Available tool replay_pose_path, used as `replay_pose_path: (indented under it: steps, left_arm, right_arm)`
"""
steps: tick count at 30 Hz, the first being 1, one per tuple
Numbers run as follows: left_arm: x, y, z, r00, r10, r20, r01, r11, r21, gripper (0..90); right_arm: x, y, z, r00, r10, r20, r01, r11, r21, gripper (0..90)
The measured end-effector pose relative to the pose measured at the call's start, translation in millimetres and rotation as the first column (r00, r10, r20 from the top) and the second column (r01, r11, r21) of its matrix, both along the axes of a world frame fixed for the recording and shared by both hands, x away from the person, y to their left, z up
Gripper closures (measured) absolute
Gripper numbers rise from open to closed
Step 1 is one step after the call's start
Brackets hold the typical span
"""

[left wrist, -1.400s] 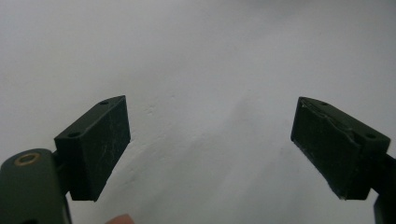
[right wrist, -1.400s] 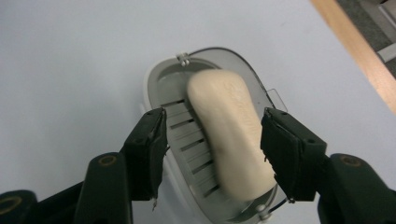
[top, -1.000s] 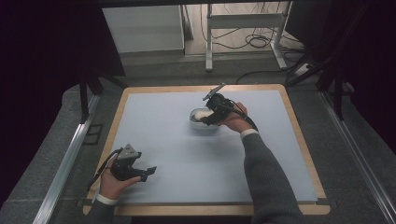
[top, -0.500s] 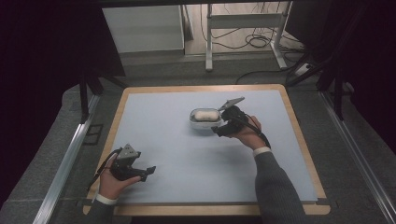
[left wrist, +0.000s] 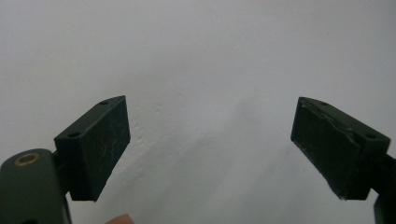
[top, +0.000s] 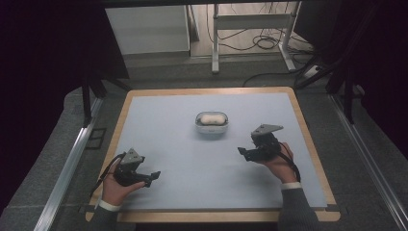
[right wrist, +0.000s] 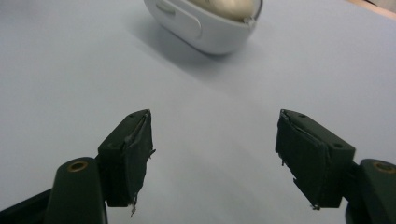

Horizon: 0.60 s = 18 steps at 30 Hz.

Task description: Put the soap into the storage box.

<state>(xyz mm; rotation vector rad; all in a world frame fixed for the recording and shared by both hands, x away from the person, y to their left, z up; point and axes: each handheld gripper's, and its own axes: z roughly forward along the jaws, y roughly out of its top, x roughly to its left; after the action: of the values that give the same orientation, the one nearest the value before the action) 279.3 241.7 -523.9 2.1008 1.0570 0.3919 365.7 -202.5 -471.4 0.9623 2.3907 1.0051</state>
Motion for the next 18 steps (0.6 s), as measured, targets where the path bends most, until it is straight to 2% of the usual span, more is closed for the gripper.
replay_pose_path:
  steps: [3, 5, 8, 10, 14, 16, 18]
  left_arm:
    - [0.0, 0.1, 0.2, 1.0, 0.002, 0.003, -0.002, 1.0, -0.002, 12.5]
    - [0.1, -0.1, -0.1, 1.0, 0.002, 0.0, -0.002, 1.0, 0.004, 12.5]
    - [0.3, -0.4, -0.3, 1.0, 0.002, 0.0, -0.002, 1.0, 0.003, 12.5]
    - [0.1, -0.5, -0.2, 1.0, 0.002, 0.0, -0.002, 1.0, 0.004, 12.5]
    - [-0.3, 0.2, 0.7, 1.0, 0.005, 0.003, -0.005, 1.0, 0.0, 12.5]
    - [-0.3, 0.6, 0.8, 1.0, 0.004, 0.004, -0.004, 1.0, 0.001, 12.5]
    - [-0.2, 0.6, 0.8, 1.0, 0.003, 0.004, -0.003, 1.0, 0.001, 12.5]
  right_arm:
    - [-7.7, -8.0, -3.6, 0.9995, -0.024, 0.018, 0.024, 1.0, -0.007, 26.8]
    - [-15.0, -16.7, -7.0, 0.999, -0.037, 0.024, 0.037, 0.999, 0.009, 26.9]
    - [-26.3, -31.1, -13.9, 0.9981, -0.058, 0.017, 0.058, 0.998, 0.019, 26.8]
    - [-27.3, -32.8, -15.0, 0.998, -0.062, 0.016, 0.062, 0.998, 0.011, 26.8]
    - [-29.2, -39.3, -18.1, 0.9963, -0.085, 0.011, 0.085, 0.996, 0.024, 26.8]
    - [-28.5, -39.1, -17.9, 0.9961, -0.086, 0.016, 0.086, 0.996, 0.038, 26.8]
    - [-28.7, -37.5, -18.5, 0.9964, -0.083, 0.02, 0.082, 0.996, 0.031, 26.8]
